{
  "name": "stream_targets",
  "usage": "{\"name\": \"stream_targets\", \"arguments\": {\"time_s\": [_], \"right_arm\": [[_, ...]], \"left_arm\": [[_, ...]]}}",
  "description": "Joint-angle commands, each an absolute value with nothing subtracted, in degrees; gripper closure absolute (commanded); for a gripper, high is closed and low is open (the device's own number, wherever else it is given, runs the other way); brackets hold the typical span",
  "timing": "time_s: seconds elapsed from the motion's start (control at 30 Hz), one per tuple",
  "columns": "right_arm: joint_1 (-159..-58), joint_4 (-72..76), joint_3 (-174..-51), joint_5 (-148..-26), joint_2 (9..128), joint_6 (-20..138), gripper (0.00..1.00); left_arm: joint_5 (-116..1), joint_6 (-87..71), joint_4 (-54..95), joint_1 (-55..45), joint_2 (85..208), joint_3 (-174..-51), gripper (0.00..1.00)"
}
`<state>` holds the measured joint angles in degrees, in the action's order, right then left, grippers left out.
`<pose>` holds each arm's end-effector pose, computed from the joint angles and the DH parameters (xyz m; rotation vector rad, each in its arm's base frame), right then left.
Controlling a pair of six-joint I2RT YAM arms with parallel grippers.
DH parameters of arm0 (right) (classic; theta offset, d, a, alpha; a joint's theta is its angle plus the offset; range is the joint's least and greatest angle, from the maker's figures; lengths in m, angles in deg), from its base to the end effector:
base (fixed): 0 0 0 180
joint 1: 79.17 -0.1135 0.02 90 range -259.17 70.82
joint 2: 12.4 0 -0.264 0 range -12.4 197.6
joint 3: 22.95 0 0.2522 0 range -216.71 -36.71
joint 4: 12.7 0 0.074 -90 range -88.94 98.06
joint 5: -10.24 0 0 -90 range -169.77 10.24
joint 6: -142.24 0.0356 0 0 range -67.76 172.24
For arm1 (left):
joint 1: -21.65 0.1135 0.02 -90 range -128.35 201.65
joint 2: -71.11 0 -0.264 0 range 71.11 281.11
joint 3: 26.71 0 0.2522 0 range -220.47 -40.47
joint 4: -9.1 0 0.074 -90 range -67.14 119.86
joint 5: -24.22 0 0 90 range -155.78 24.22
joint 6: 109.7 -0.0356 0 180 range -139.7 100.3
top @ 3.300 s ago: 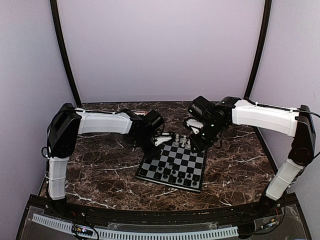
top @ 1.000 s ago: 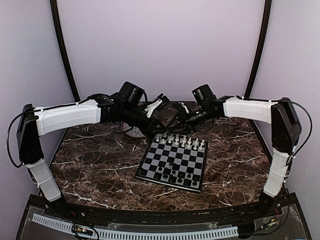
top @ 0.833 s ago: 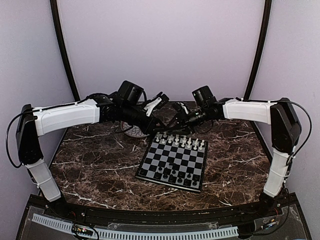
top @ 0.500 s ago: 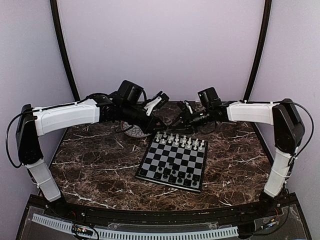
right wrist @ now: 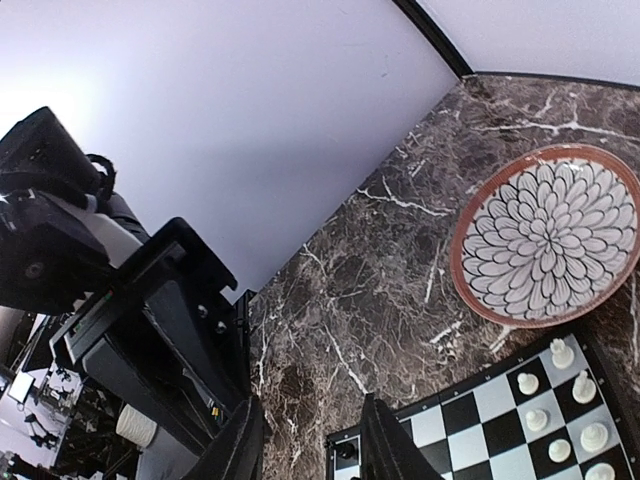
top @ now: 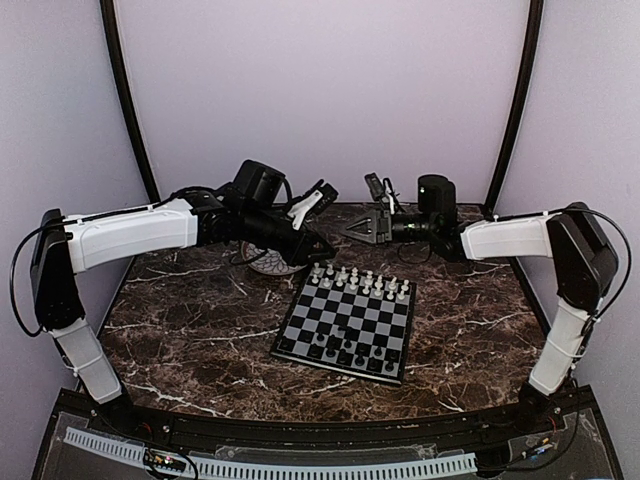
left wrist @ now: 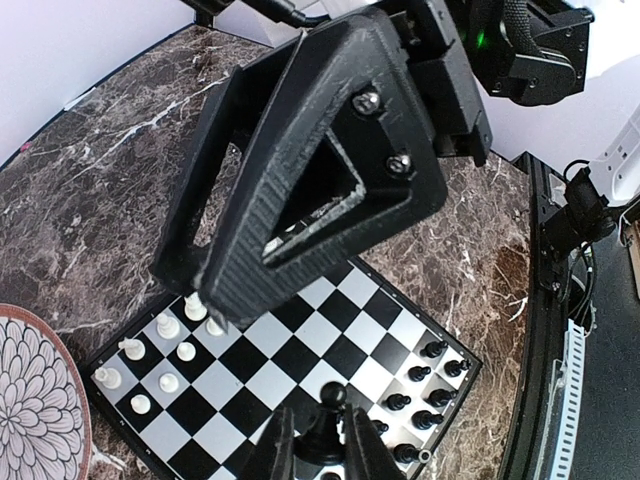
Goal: Set up the chess pieces on the board
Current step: Pass from the left arm to the right
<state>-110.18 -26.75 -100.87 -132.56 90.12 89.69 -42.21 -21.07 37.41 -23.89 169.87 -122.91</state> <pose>0.3286 0.2306 0.2487 -0.6567 1.8861 1.6207 0.2726 -0.2981 0.3084 1.1011 1.8915 -0.8838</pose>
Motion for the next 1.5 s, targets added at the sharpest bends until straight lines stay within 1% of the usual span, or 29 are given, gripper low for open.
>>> {"name": "stream_targets", "arguments": {"time_s": [0.0,0.43,0.47,0.5,0.53,0.6,0.77,0.93,1.03,1.13,1.17,1.27,1.3,1.37,1.47], "right_arm": [[-111.48,-35.23,-100.87,-133.05,90.33,89.61,0.66],[-112.43,-37.61,-96.93,-133.05,88.38,89.61,0.66],[-112.54,-37.61,-96.72,-106.41,88.28,89.61,0.66],[-112.76,-37.61,-96.60,-143.31,88.17,103.37,0.55],[-112.89,-37.68,-96.58,-148.05,88.15,131.81,0.62],[-113.09,-38.10,-96.56,-148.89,88.06,136.15,0.63],[-113.45,-40.80,-95.73,-149.07,87.74,138.29,0.64],[-113.39,-43.76,-94.99,-148.81,87.92,140.51,0.69],[-112.47,-42.95,-95.15,-147.69,87.71,139.68,0.70],[-109.53,-36.74,-95.64,-144.82,86.09,134.54,0.70],[-108.52,-31.15,-96.62,-143.04,84.97,129.95,0.69],[-107.21,-7.16,-103.98,-138.76,84.26,113.23,0.62],[-107.38,-6.38,-105.19,-140.24,85.06,112.17,0.62],[-107.73,-12.33,-104.05,-142.76,85.86,116.12,0.62],[-108.72,-23.58,-100.67,-145.29,86.51,126.01,0.61]], "left_arm": [[-41.90,-21.04,36.10,-23.97,168.18,-123.37,0.82],[-44.95,-21.75,34.29,-23.97,167.74,-123.88,0.82],[-44.95,-21.78,34.24,-23.97,167.72,-123.88,0.81],[-44.99,-21.81,34.08,-23.97,167.89,-123.88,0.81],[-44.92,-21.81,33.97,-23.93,167.93,-123.88,0.81],[-44.75,-21.73,33.75,-23.95,168.03,-123.86,0.81],[-44.93,-21.76,33.14,-24.06,168.21,-123.84,0.81],[-44.02,-21.72,32.81,-24.06,168.41,-123.89,0.81],[-43.32,-21.37,33.19,-24.06,168.11,-123.97,0.81],[-44.07,-21.05,33.68,-24.06,165.99,-122.50,0.81],[-44.20,-21.08,33.74,-24.06,165.44,-121.36,0.81],[-43.84,-21.20,33.84,-24.06,163.18,-119.11,0.81],[-43.44,-21.37,33.65,-24.06,162.82,-118.23,0.81],[-42.56,-21.47,33.03,-24.06,162.80,-117.57,0.81],[-41.99,-21.37,31.94,-24.06,163.45,-117.96,0.81]]}}
